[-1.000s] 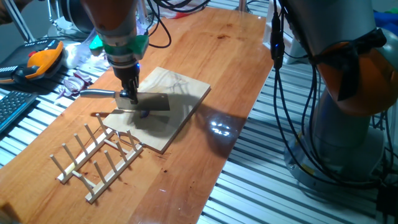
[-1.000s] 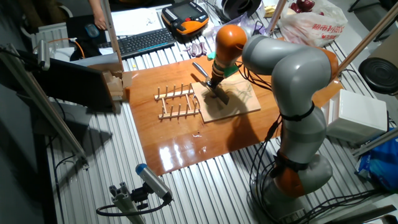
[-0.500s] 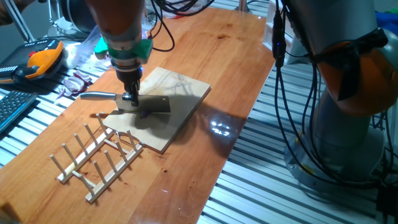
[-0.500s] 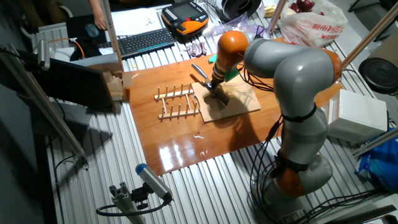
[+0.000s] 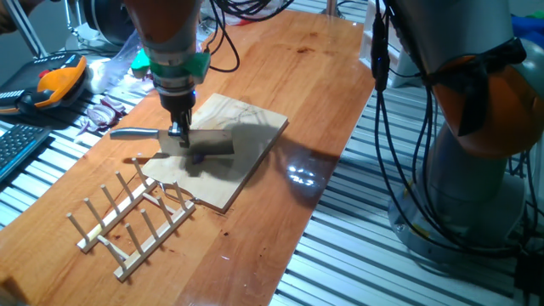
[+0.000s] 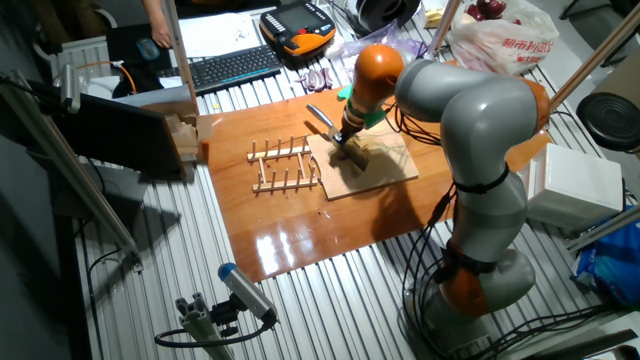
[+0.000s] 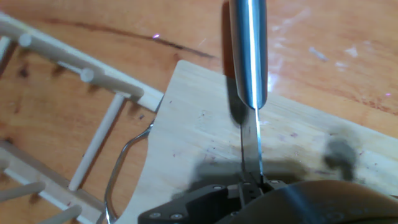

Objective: Chop the onions

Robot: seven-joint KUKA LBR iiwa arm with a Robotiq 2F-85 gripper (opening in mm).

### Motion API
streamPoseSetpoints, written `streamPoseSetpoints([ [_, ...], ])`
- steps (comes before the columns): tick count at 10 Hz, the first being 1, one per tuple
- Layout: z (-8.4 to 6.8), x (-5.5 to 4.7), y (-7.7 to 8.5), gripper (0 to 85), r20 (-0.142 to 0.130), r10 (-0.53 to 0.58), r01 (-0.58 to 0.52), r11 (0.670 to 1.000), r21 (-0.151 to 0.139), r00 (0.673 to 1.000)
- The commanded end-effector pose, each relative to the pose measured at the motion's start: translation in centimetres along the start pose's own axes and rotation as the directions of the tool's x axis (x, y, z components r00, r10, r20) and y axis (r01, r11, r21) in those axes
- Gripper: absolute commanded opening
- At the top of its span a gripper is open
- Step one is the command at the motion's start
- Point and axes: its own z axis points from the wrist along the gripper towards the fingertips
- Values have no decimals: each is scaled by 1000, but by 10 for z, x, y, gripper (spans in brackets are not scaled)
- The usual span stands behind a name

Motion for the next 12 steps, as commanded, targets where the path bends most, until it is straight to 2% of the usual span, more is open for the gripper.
streamPoseSetpoints([
  [1, -4, -1, -2, 0, 2, -2, 2, 1000, -1, 1000],
  [8, -3, 0, -4, 0, 7, -19, 19, 1000, 15, 1000],
  [12, 5, 3, -7, 0, 23, -29, 28, 999, 22, 999],
])
